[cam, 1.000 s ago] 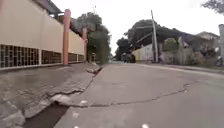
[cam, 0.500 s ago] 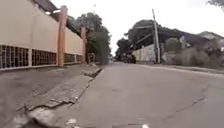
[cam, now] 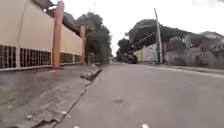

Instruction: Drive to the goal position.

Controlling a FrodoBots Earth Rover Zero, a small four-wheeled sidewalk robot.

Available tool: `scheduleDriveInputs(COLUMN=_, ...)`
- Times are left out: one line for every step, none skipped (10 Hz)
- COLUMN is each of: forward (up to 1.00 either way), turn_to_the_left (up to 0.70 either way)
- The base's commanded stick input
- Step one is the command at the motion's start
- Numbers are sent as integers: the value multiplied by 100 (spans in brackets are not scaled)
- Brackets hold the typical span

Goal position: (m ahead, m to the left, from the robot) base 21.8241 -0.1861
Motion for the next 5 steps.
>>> scheduleDriveInputs(forward=100, turn_to_the_left=-7)
scheduleDriveInputs(forward=100, turn_to_the_left=-7)
scheduleDriveInputs(forward=100, turn_to_the_left=-7)
scheduleDriveInputs(forward=100, turn_to_the_left=-7)
scheduleDriveInputs(forward=100, turn_to_the_left=-7)
